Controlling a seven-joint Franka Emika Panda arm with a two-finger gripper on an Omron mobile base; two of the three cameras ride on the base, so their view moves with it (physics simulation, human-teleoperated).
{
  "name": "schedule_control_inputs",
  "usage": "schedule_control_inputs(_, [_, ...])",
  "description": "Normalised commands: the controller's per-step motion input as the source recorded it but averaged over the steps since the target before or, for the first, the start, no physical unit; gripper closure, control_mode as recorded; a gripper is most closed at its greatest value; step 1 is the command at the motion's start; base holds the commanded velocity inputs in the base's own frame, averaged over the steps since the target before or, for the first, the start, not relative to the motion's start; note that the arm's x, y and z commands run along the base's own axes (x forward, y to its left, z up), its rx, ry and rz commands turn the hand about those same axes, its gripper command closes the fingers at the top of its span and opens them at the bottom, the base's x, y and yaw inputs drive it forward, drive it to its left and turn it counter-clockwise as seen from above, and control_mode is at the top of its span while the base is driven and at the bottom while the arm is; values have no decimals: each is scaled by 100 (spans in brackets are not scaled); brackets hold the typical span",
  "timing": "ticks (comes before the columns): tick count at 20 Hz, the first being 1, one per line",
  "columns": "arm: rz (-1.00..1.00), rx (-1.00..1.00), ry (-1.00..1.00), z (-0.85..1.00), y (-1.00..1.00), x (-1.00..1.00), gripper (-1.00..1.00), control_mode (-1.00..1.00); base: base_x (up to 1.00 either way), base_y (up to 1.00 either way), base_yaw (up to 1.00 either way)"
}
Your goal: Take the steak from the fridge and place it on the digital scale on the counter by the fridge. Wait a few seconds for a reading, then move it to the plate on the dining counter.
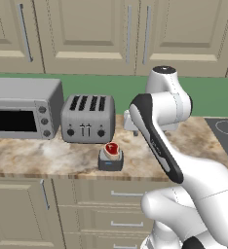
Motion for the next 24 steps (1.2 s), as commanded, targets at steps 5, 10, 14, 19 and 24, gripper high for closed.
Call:
schedule_control_inputs(5, [0, 0, 0, 0, 0, 0, -100, -100, 0, 0, 0])
schedule_control_inputs(10, [0, 0, 0, 0, 0, 0, -100, -100, 0, 0, 0])
schedule_control_inputs(14, [0, 0, 0, 0, 0, 0, -100, -100, 0, 0, 0])
schedule_control_inputs(19, [0, 0, 0, 0, 0, 0, -100, -100, 0, 0, 0])
schedule_control_inputs(24, [0, 0, 0, 0, 0, 0, -100, -100, 0, 0, 0])
